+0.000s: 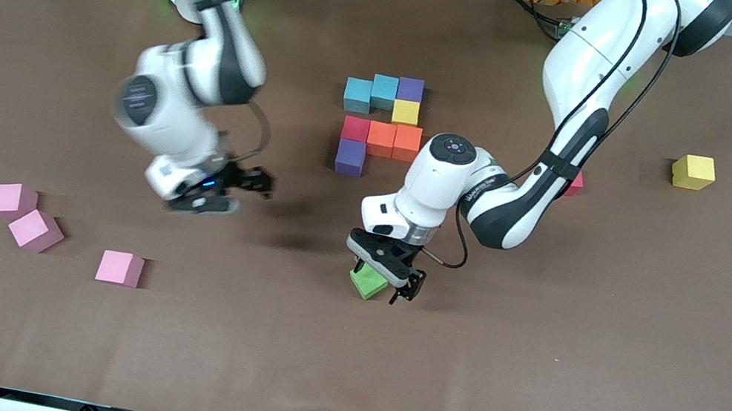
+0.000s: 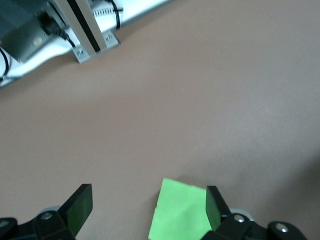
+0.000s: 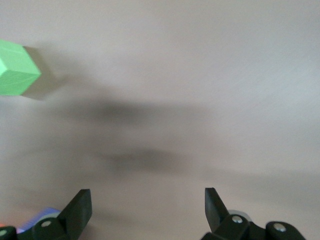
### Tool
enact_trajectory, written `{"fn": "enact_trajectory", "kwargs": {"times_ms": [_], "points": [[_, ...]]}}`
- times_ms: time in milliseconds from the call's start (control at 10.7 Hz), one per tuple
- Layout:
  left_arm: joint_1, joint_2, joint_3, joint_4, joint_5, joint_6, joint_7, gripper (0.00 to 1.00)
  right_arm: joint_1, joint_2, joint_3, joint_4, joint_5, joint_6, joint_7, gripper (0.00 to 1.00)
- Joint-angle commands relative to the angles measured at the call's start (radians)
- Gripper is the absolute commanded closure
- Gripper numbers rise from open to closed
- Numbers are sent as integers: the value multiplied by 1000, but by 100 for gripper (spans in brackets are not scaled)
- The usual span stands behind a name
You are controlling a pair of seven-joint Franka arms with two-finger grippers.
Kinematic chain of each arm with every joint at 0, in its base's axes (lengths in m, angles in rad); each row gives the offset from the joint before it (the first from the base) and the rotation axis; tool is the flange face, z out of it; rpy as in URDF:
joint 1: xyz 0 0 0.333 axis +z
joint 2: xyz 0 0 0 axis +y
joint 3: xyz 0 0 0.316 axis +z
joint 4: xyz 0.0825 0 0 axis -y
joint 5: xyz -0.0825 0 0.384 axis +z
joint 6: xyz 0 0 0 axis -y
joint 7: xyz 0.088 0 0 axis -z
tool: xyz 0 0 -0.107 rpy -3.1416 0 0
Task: Form number 2 with 11 blocks
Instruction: 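Lift the green cube with the left gripper while the right gripper grasps pink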
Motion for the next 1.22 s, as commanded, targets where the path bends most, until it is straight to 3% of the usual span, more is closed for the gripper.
{"fn": "enact_trajectory", "kwargs": {"times_ms": [0, 188, 375, 563, 938, 1126], "points": [[-18, 8, -6, 6, -41, -51, 10, 0, -116, 61, 5, 121, 4, -35, -411, 0], [-26, 23, -6, 6, -52, -59, 13, 0, -199, 141, 6, 230, -118, -34, -666, 0], [-21, 37, -8, 9, -52, -59, 74, 0, -256, 243, 8, 362, -162, -50, -965, 0], [-24, 51, -8, 13, -77, -59, 82, 0, -307, 354, 11, 481, -155, -73, -1238, 0], [-26, 78, -9, 21, -89, -56, 93, 0, -333, 420, 29, 492, -136, 20, -1469, 0], [-26, 85, -16, 21, -89, -56, 92, 0, -373, 457, 66, 490, -56, 64, -1577, 0]]}}
